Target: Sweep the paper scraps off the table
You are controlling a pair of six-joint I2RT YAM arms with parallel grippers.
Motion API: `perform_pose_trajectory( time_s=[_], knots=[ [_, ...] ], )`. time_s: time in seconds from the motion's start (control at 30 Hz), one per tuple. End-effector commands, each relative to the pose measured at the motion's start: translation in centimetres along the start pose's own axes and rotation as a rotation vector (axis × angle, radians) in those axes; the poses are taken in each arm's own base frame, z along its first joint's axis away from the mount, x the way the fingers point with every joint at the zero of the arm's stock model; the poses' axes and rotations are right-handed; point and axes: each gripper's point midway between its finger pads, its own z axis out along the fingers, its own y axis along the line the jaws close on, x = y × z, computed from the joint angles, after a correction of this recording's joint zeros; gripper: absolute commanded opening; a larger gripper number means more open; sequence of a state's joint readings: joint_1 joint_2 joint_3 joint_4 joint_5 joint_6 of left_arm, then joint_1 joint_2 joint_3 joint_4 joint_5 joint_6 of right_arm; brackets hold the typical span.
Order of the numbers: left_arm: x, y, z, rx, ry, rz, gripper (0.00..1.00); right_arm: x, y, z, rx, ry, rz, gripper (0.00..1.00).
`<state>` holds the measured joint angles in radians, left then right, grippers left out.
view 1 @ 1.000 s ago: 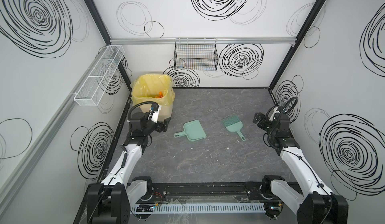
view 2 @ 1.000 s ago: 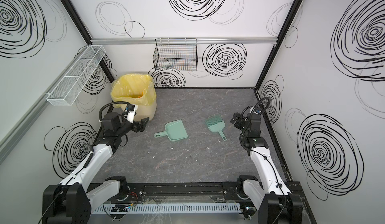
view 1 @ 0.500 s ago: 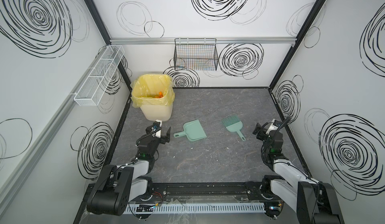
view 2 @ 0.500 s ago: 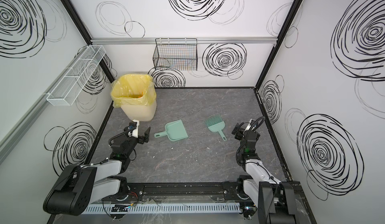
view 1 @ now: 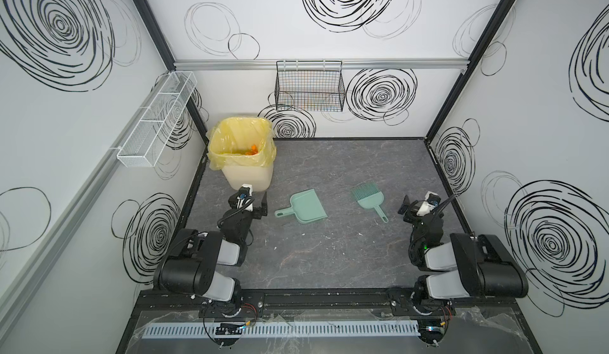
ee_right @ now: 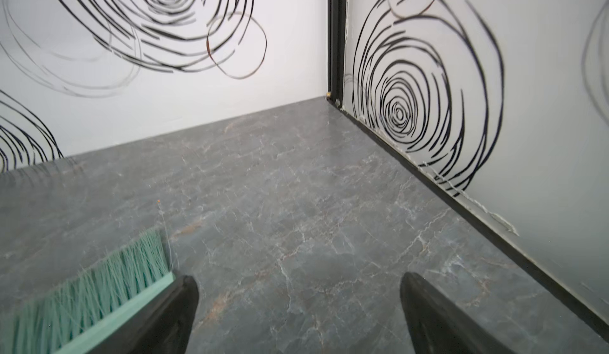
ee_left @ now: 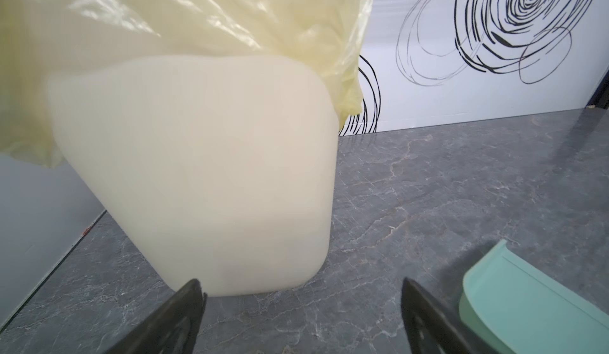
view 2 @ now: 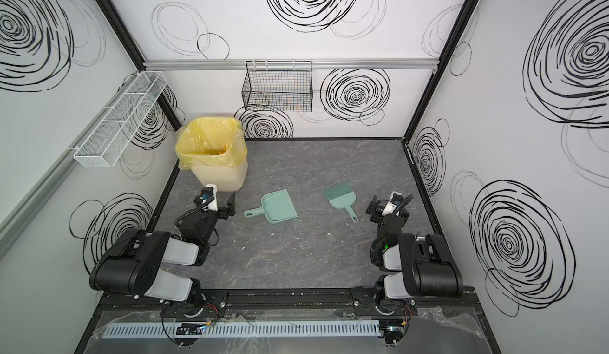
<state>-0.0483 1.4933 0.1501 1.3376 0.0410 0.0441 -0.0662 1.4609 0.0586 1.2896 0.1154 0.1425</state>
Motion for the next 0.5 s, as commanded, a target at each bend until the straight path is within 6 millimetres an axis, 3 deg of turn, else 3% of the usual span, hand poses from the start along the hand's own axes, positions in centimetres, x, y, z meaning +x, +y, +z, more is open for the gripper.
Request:
perform_pose_trajectory(
  time_s=[0.0, 0.47],
  knots=[
    [-2.32, 0.3, 0.32, 0.002, -0.085, -0.028, 0.96, -3.19, 0.96, 2.34, -0.001, -0.05, 0.003, 1.0],
    [-2.24, 0.39, 0.34, 0.01, -0.082, -0.037, 0.96, -3.0, 1.16, 2.46, 0.036, -0.045, -0.019, 1.0]
  ],
)
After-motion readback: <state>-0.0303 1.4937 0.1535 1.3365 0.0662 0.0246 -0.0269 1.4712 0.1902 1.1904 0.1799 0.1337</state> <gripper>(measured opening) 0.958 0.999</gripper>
